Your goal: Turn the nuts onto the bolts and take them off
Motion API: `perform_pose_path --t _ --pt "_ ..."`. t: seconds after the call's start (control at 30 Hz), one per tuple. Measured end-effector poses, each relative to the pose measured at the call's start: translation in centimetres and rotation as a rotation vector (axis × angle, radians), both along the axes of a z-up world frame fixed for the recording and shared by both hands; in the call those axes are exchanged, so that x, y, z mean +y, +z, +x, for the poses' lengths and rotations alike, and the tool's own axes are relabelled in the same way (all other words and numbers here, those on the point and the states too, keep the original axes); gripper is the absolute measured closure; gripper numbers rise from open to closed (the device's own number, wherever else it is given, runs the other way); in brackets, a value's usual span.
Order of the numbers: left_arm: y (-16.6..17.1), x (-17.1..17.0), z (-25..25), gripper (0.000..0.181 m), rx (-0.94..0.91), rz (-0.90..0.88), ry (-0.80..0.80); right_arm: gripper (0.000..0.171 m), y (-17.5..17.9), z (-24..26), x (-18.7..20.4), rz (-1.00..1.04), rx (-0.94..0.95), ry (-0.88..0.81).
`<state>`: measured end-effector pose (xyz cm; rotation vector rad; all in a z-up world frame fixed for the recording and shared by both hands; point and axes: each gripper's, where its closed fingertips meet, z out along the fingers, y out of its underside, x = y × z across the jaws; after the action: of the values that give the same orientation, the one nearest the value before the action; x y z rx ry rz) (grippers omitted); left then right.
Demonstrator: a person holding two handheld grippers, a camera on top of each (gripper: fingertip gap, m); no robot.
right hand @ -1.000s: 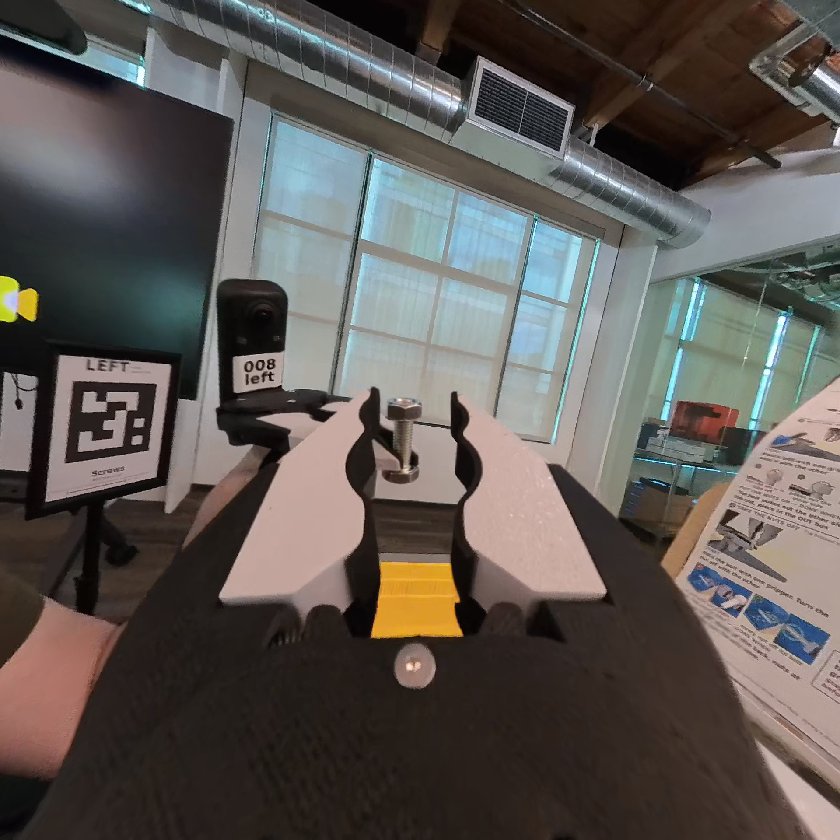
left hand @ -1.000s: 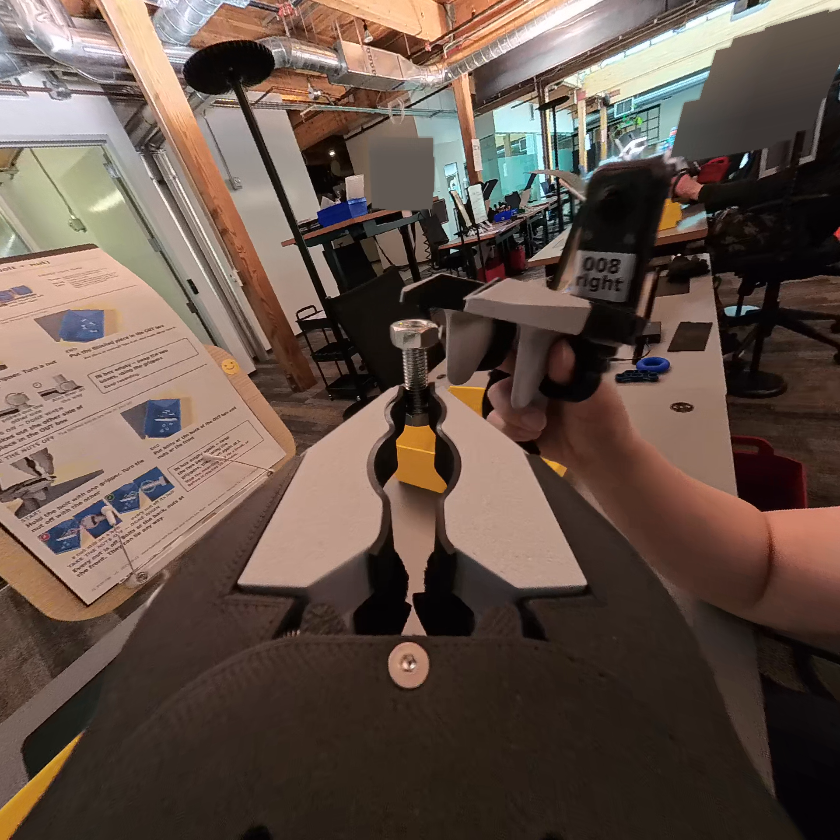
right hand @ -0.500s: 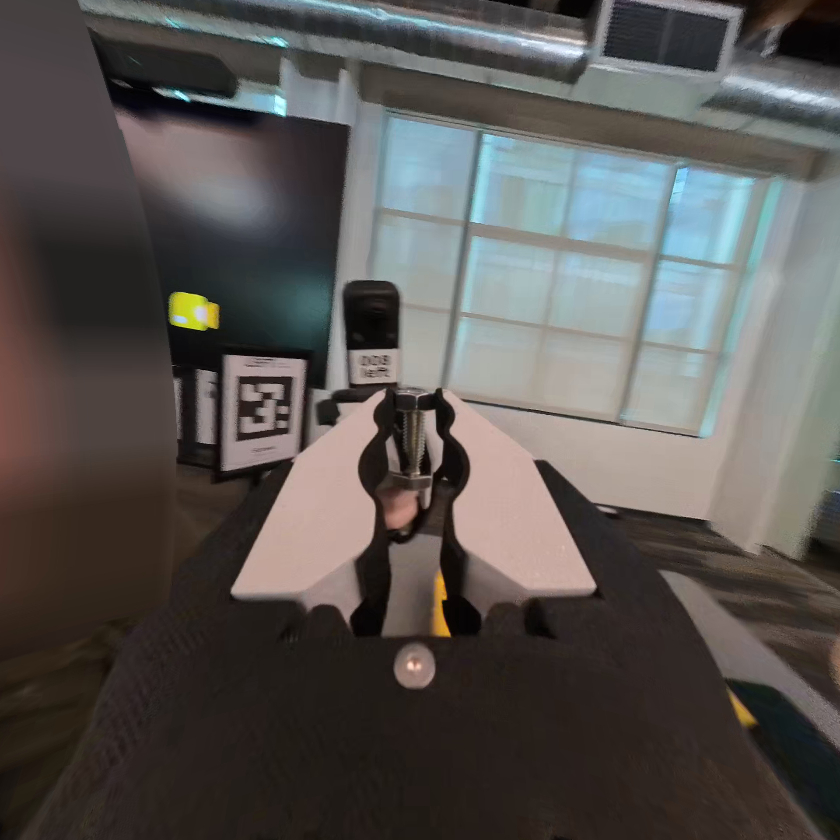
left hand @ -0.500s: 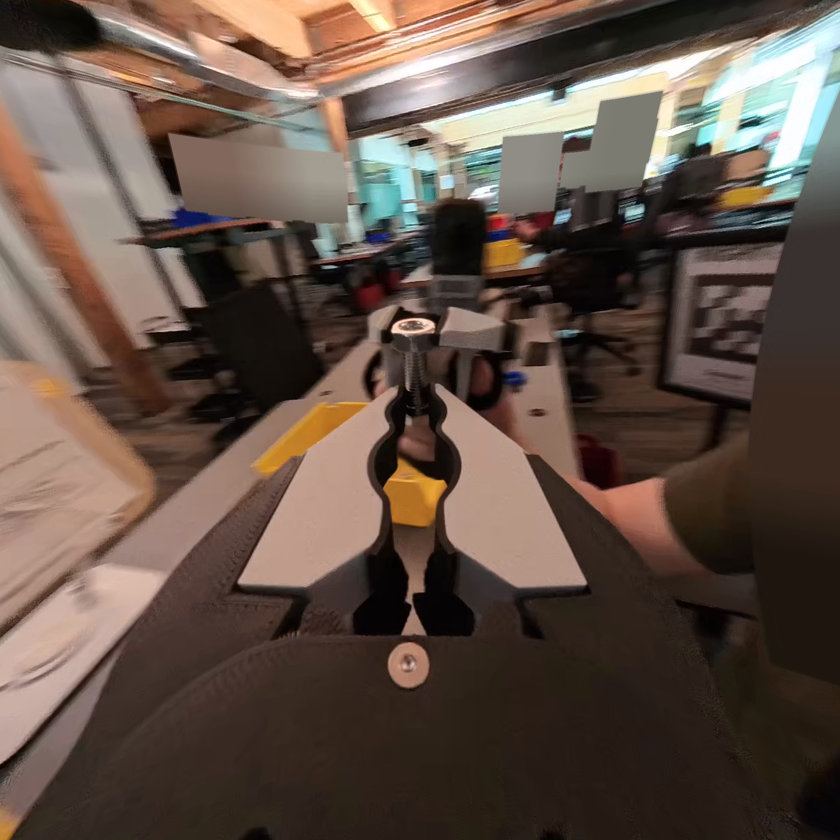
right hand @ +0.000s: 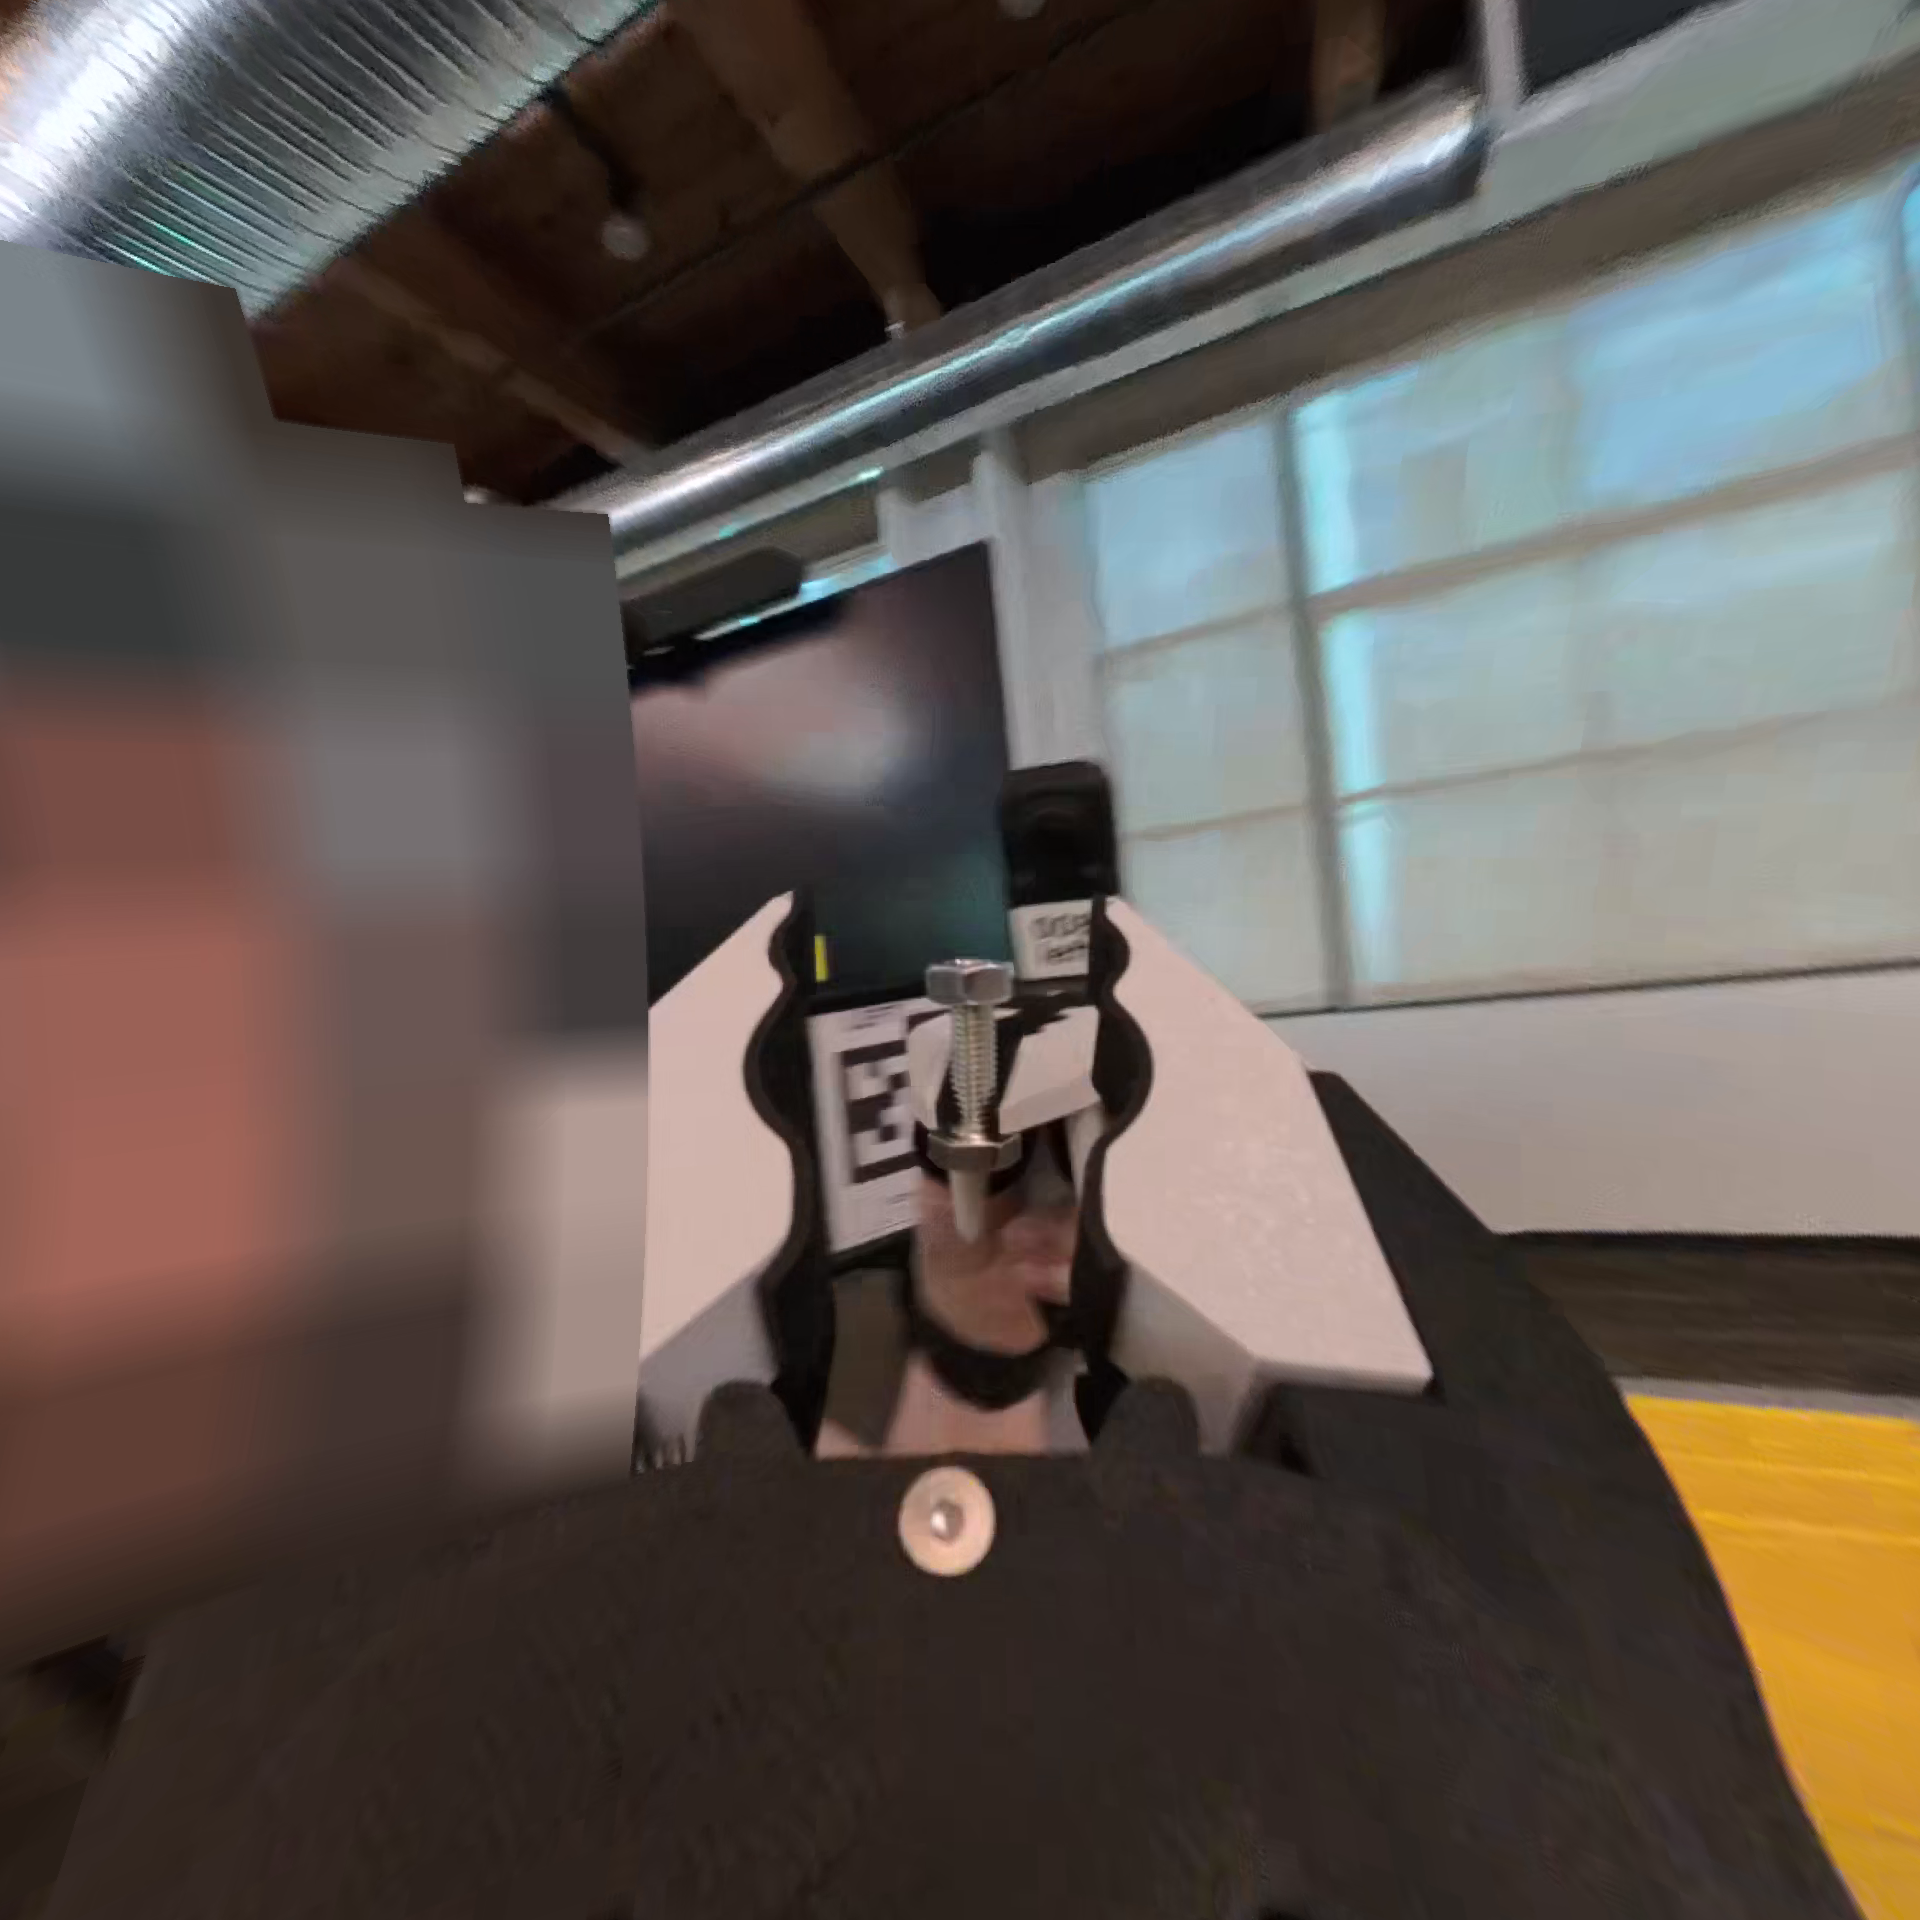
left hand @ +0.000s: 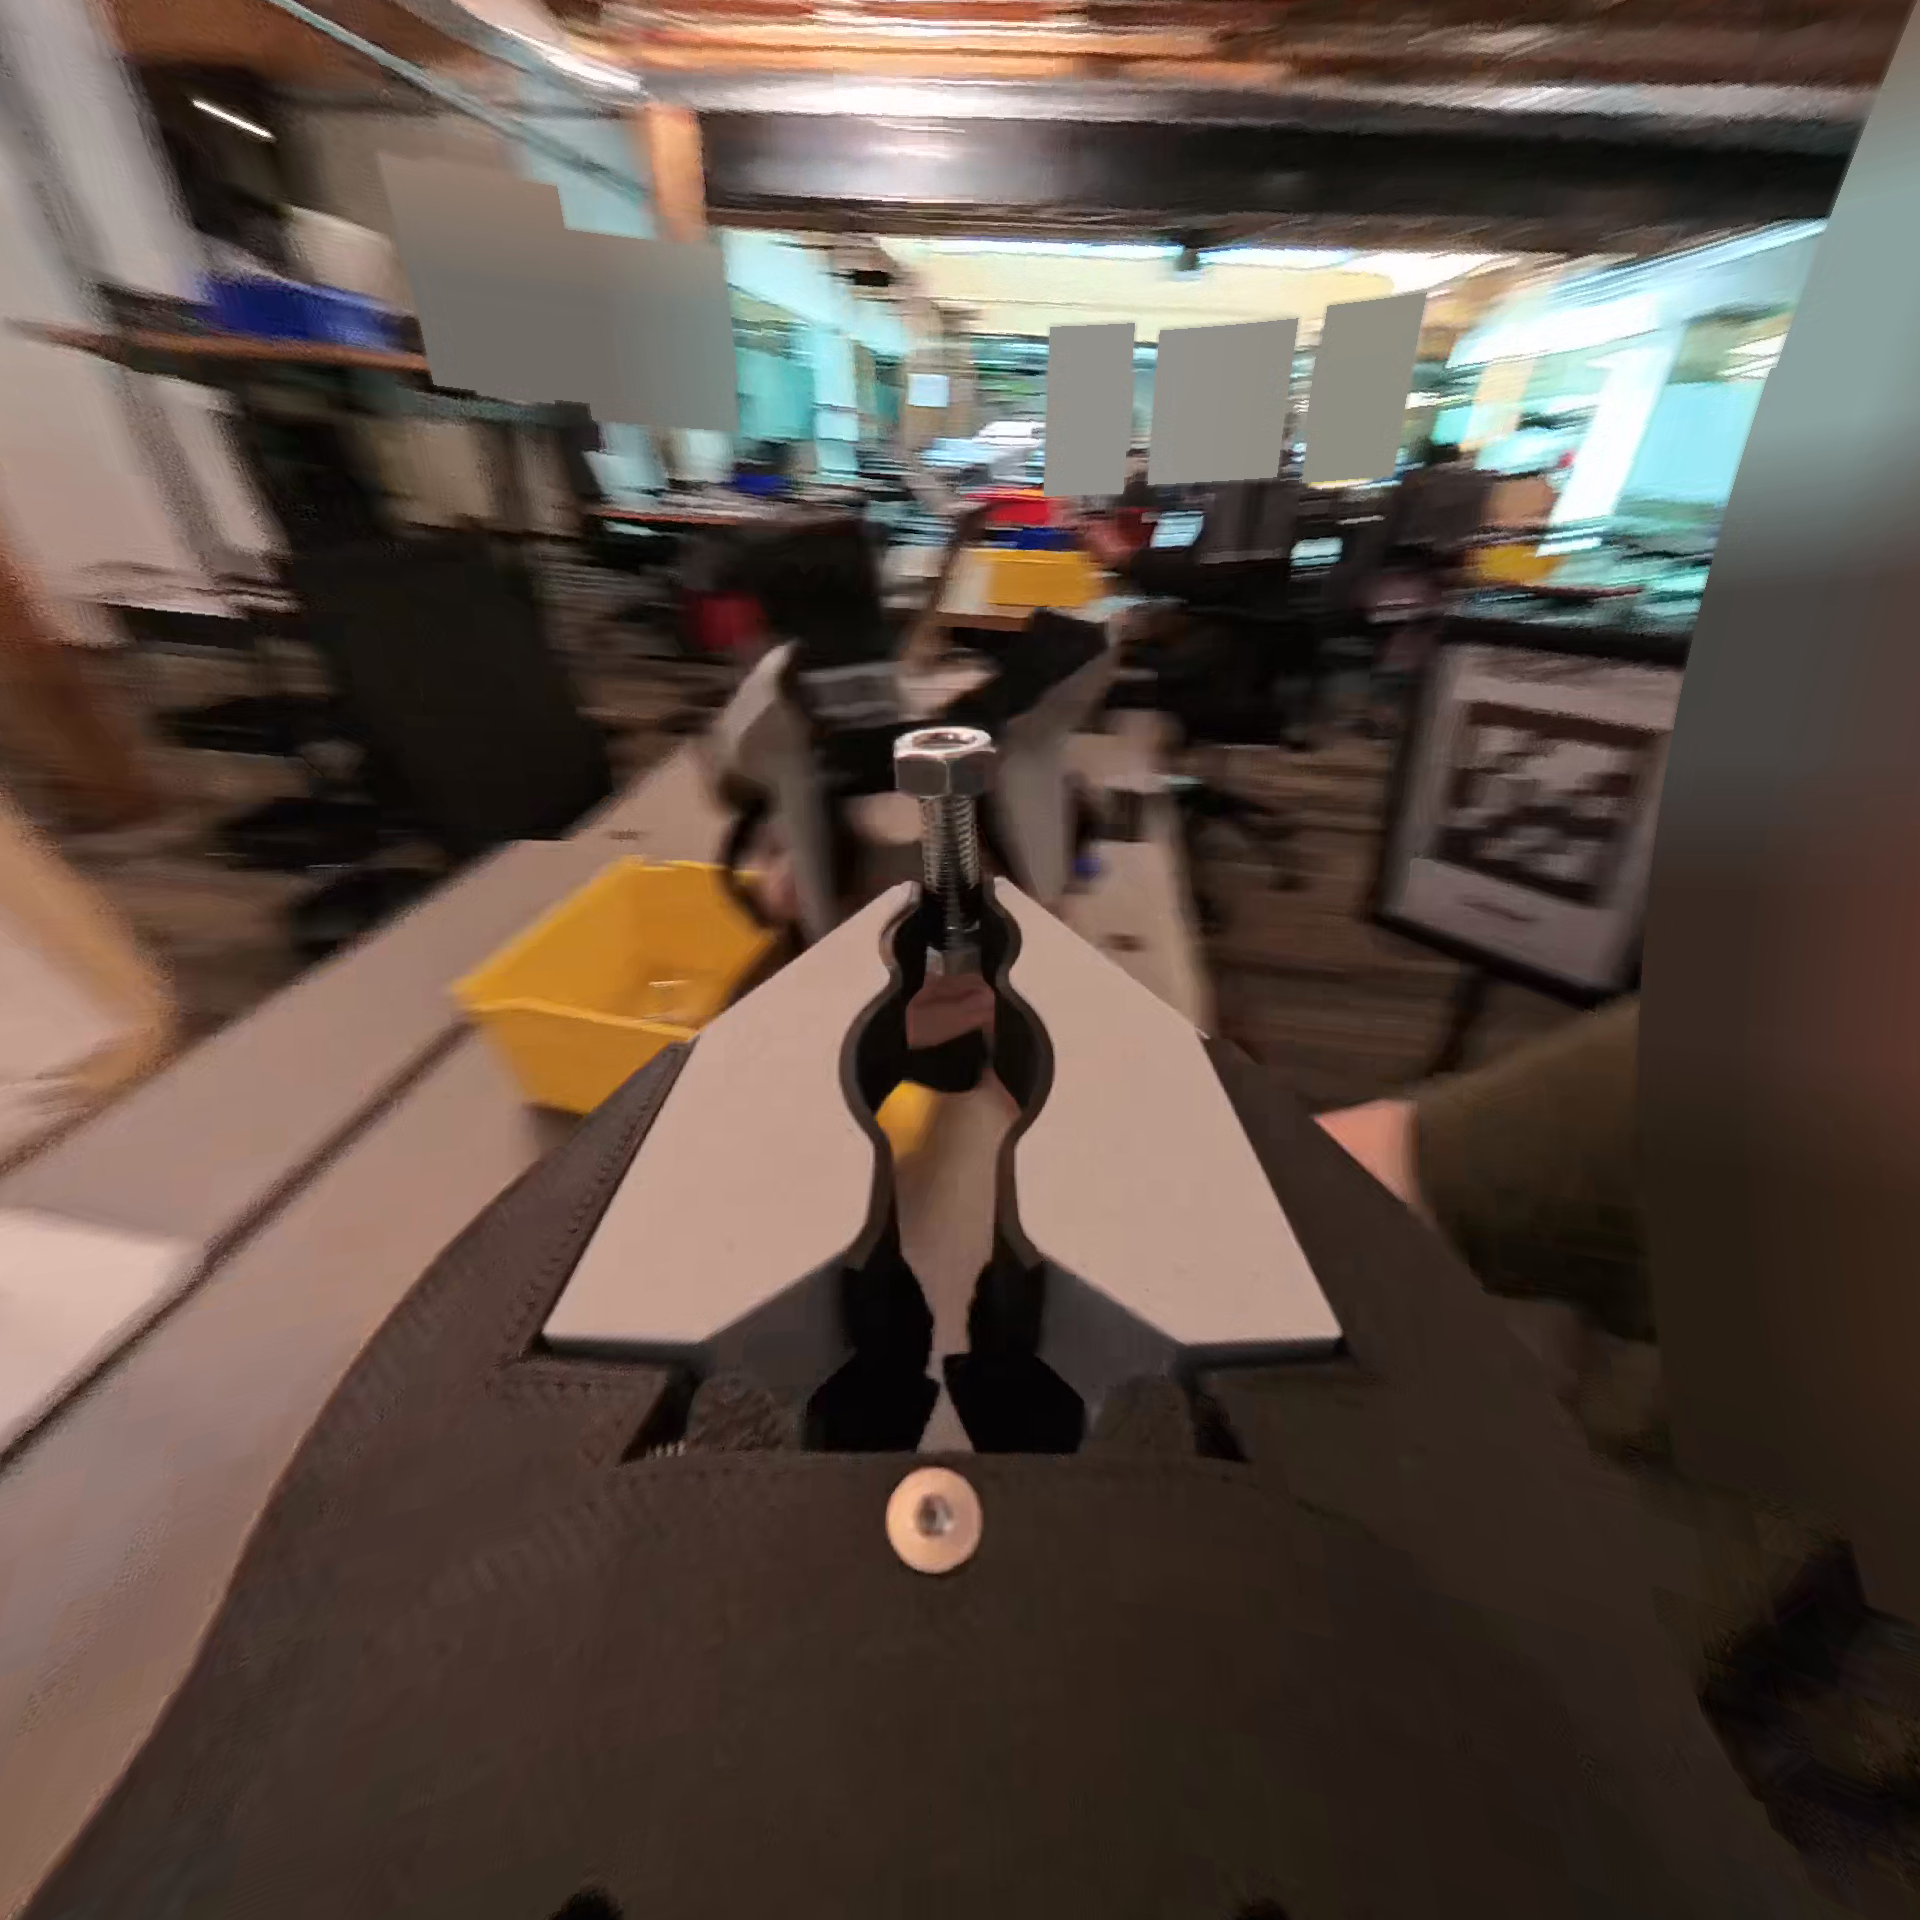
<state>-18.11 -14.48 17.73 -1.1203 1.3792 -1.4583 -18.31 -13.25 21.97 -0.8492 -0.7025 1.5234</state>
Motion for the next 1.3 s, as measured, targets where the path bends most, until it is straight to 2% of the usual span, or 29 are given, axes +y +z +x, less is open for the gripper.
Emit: perform_pose_path --t 0.03,0.13,0.2,0.33,0.47,0.67,0.77,0.93,1.3 --pt "0.1 1.6 0.0 0.174 -0.013 0.062 0.131 0.120 0.7 1.1 0.9 0.072 0.027 -0.182" --pt "1.1 4.7 -0.6 0.174 -0.065 0.243 0.435 0.124 1.7 2.9 1.6 0.273 -0.008 -0.722" --pt "1.5 4.9 -0.7 0.175 -0.090 0.318 0.512 0.125 1.5 1.6 1.5 0.364 -0.133 -0.881" --pt "1.3 4.0 0.0 0.175 -0.090 0.354 0.509 0.126 1.0 -0.1 1.5 0.322 -0.199 -0.859" --pt "1.5 3.6 0.0 0.175 -0.101 0.334 0.483 0.132 0.7 1.1 2.7 0.269 -0.215 -0.879" --pt "1.6 3.4 -0.2 0.175 -0.107 0.299 0.452 0.128 0.8 0.8 1.8 0.261 -0.201 -0.792" --pt "1.4 3.1 0.0 0.175 -0.099 0.308 0.448 0.128 0.2 0.0 2.5 0.249 -0.258 -0.820" --pt "1.8 2.7 -0.2 0.175 -0.112 0.299 0.436 0.137 0.7 1.5 2.4 0.224 -0.199 -0.783" --pt "1.5 1.9 0.1 0.174 -0.099 0.306 0.409 0.135 0.7 0.3 1.2 0.225 -0.190 -0.681"
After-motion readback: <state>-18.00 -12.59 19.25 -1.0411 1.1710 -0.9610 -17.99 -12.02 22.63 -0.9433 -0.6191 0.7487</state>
